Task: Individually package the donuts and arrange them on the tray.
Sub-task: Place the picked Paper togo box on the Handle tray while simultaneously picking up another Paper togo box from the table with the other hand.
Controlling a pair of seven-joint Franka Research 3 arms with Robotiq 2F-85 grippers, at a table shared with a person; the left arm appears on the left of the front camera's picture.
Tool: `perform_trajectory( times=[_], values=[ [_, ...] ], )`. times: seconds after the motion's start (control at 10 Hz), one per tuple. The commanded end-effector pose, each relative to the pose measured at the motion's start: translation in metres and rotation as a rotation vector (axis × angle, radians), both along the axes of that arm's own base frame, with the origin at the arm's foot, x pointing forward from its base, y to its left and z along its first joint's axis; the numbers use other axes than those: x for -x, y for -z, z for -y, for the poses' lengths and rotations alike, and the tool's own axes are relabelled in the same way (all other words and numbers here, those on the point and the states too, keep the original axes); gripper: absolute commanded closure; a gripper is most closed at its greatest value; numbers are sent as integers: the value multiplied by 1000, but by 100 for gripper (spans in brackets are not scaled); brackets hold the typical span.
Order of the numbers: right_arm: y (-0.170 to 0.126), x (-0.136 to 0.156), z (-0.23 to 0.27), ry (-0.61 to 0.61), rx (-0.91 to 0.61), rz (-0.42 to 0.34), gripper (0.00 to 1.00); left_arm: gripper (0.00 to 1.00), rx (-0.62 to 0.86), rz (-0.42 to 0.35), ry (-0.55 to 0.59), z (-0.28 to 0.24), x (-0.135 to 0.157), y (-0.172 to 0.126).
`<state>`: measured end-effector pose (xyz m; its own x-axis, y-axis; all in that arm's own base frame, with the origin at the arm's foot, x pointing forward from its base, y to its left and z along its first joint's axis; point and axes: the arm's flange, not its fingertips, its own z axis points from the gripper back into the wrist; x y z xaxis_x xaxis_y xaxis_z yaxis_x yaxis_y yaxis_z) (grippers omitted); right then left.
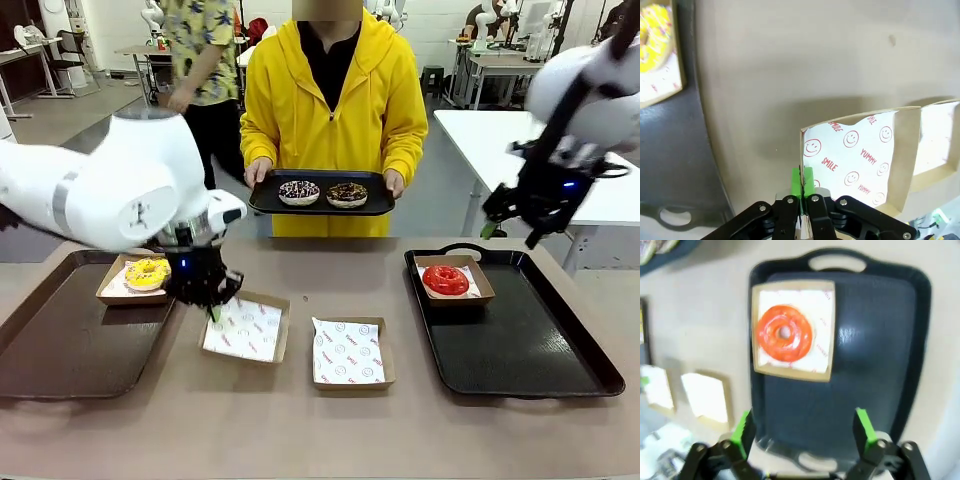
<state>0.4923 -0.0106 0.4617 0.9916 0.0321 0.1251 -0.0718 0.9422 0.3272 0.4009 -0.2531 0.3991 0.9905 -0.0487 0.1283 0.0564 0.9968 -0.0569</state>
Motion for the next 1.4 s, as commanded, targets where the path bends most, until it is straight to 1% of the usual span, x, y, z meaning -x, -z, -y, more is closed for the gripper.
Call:
perform_trajectory(
  times=[0.0, 0.1, 0.2, 0.3, 0.5, 0.6, 0.7, 0.9, 1.1, 1.2, 1.3],
  values=[
    [-13, 58, 53, -23, -192, 80, 0, 100, 25, 20, -35, 10, -11, -40],
    [-17, 80, 77, -13, -273, 116, 0, 100, 36, 34, -35, 15, -18, -57],
    [-20, 103, 101, -8, -365, 177, 0, 100, 24, 47, -48, 23, -29, -73],
    [-19, 121, 118, -38, -431, 231, 0, 100, 7, 48, -63, 28, -41, -85],
    [-12, 146, 148, -17, -519, 277, 0, 100, -12, 37, -79, 32, -66, -102],
    [-4, 153, 165, 1, -569, 305, 0, 100, -23, 26, -82, 32, -78, -106],
    [8, 157, 181, 24, -636, 313, 0, 100, -21, 17, -72, 30, -90, -108],
    [29, 160, 196, 21, -713, 291, 0, 100, -21, 4, -47, 23, -108, -106],
    [41, 160, 199, 0, -751, 266, 0, 100, -26, -18, -34, 16, -123, -97],
    [43, 156, 198, 5, -750, 266, 0, 100, -29, -17, -13, 14, -124, -92],
    [40, 147, 193, 16, -717, 302, 0, 100, 4, -13, -60, 16, -115, -96]
  ],
)
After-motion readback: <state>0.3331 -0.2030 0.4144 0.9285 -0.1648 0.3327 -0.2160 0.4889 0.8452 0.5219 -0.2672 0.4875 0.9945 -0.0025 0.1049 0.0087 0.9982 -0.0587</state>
